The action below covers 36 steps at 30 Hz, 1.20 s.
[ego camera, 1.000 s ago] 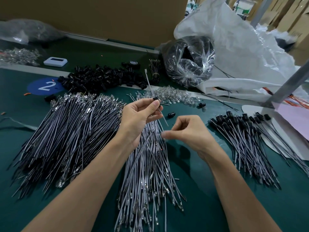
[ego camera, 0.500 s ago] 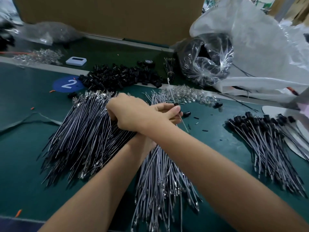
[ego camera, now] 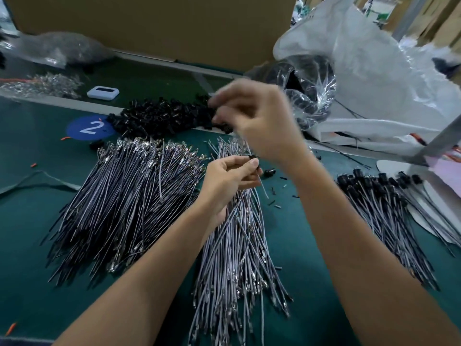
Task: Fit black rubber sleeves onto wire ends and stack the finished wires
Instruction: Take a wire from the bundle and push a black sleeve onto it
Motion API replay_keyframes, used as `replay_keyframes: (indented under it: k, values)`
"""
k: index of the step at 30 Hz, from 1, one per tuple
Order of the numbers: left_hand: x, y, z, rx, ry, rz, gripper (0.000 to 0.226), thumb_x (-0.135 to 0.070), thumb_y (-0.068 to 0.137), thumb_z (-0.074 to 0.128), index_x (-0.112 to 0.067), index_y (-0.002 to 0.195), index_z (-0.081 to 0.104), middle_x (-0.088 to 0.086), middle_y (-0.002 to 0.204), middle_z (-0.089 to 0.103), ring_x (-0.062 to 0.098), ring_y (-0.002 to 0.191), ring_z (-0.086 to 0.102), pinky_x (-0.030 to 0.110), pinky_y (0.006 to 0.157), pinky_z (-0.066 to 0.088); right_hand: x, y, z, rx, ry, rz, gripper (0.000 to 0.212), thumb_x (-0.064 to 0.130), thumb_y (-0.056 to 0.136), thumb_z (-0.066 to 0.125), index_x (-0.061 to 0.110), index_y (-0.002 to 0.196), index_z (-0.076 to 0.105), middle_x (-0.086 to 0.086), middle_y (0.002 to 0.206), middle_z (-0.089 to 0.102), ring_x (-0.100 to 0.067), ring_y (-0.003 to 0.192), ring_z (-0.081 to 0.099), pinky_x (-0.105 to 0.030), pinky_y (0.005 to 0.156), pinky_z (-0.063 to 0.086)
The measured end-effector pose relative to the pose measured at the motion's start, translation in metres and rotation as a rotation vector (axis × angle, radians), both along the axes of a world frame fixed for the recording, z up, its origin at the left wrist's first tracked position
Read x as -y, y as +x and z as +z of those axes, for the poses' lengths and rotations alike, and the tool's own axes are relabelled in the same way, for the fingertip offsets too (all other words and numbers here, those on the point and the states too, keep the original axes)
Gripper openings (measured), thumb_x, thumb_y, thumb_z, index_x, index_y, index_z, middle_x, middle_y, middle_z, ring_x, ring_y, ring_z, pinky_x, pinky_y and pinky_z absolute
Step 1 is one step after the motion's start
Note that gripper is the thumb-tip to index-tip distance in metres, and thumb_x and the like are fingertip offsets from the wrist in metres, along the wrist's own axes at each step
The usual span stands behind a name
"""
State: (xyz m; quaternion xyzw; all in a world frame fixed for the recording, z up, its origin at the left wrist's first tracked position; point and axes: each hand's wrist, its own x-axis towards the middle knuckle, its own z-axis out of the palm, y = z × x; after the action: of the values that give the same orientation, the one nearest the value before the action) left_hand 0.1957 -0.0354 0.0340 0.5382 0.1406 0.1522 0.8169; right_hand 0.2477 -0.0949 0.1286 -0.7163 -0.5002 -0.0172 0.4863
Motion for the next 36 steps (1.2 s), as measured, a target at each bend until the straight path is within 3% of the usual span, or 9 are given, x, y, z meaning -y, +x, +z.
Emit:
replay_keyframes:
  k: [2, 4, 11, 19, 23, 28, 30, 32, 36]
  values:
    - [-0.004, 0.001, -0.004, 0.01, -0.011, -0.016, 0.009, -0.004, 0.09, 0.065, 0.0, 0.098, 0.068, 0.01, 0.078, 0.072, 0.013, 0.066, 0.067, 0.022, 0.063, 0.058, 0.03, 0.011, -0.003, -0.232, 0.177, -0.053, 0.009, 0.003, 0.089, 0.067, 0.011, 0.09, 0.071, 0.002, 0.075, 0.074, -0.005, 0.069, 0.069, -0.015, 0.062, 0.05]
    - [-0.006, 0.002, -0.006, 0.022, 0.009, -0.024, 0.006, -0.007, 0.089, 0.067, -0.003, 0.093, 0.07, 0.007, 0.076, 0.073, 0.014, 0.066, 0.068, 0.021, 0.062, 0.057, 0.055, 0.018, -0.013, -0.378, 0.181, -0.101, 0.008, 0.009, 0.091, 0.065, 0.015, 0.088, 0.07, 0.003, 0.073, 0.074, -0.01, 0.066, 0.064, -0.017, 0.058, 0.045]
    - [-0.005, 0.004, -0.007, 0.021, 0.043, -0.023, 0.009, -0.011, 0.086, 0.07, -0.005, 0.092, 0.072, 0.006, 0.075, 0.073, 0.013, 0.064, 0.068, 0.021, 0.061, 0.057, 0.087, 0.026, -0.052, -0.625, 0.218, -0.184, 0.007, 0.007, 0.091, 0.062, 0.009, 0.087, 0.068, 0.0, 0.07, 0.07, -0.01, 0.057, 0.055, -0.02, 0.054, 0.043]
    - [-0.005, 0.001, -0.005, 0.021, 0.063, -0.063, 0.011, -0.012, 0.085, 0.07, -0.006, 0.094, 0.073, 0.006, 0.076, 0.073, 0.013, 0.066, 0.068, 0.022, 0.061, 0.057, 0.088, 0.029, -0.057, -0.677, 0.245, -0.155, 0.006, 0.008, 0.091, 0.063, 0.007, 0.095, 0.068, -0.003, 0.07, 0.07, -0.009, 0.055, 0.056, -0.018, 0.051, 0.044]
    - [-0.006, 0.001, -0.005, 0.02, 0.075, -0.078, 0.01, -0.012, 0.085, 0.07, -0.007, 0.093, 0.074, 0.007, 0.077, 0.073, 0.014, 0.067, 0.068, 0.022, 0.062, 0.057, 0.089, 0.032, -0.059, -0.632, 0.339, -0.227, 0.025, 0.004, 0.091, 0.063, 0.013, 0.114, 0.064, -0.004, 0.068, 0.069, -0.009, 0.051, 0.054, -0.017, 0.05, 0.042]
    - [-0.006, 0.0, -0.004, 0.013, 0.073, -0.1, 0.01, -0.012, 0.084, 0.07, -0.008, 0.092, 0.074, 0.008, 0.079, 0.073, 0.015, 0.069, 0.067, 0.022, 0.062, 0.057, 0.093, 0.031, -0.052, -0.712, 0.619, -0.128, 0.027, 0.011, 0.081, 0.068, 0.001, 0.106, 0.067, -0.008, 0.093, 0.076, -0.02, 0.087, 0.073, -0.022, 0.072, 0.056]
    - [-0.005, 0.0, -0.004, 0.019, 0.073, -0.108, 0.011, -0.013, 0.084, 0.07, -0.008, 0.093, 0.074, 0.008, 0.079, 0.073, 0.015, 0.069, 0.067, 0.022, 0.063, 0.057, 0.095, 0.03, -0.05, -0.638, 0.65, -0.179, 0.018, 0.011, 0.081, 0.069, 0.005, 0.098, 0.071, -0.004, 0.082, 0.075, -0.015, 0.071, 0.071, -0.021, 0.061, 0.054]
    - [-0.004, -0.001, -0.003, 0.024, 0.081, -0.115, 0.018, -0.018, 0.079, 0.072, -0.009, 0.094, 0.075, 0.007, 0.079, 0.073, 0.014, 0.07, 0.067, 0.023, 0.064, 0.057, 0.098, 0.03, -0.049, -0.551, 0.689, -0.223, 0.008, 0.014, 0.088, 0.067, 0.014, 0.087, 0.076, 0.002, 0.07, 0.07, -0.009, 0.055, 0.056, -0.02, 0.051, 0.042]
    - [-0.003, 0.0, -0.003, 0.023, 0.119, -0.135, 0.019, -0.016, 0.08, 0.073, -0.008, 0.096, 0.076, 0.006, 0.079, 0.073, 0.014, 0.071, 0.068, 0.024, 0.067, 0.057, 0.1, 0.028, -0.046, -0.503, 0.753, -0.287, 0.02, 0.013, 0.094, 0.061, 0.016, 0.081, 0.075, 0.004, 0.066, 0.065, -0.009, 0.054, 0.047, -0.02, 0.05, 0.037]
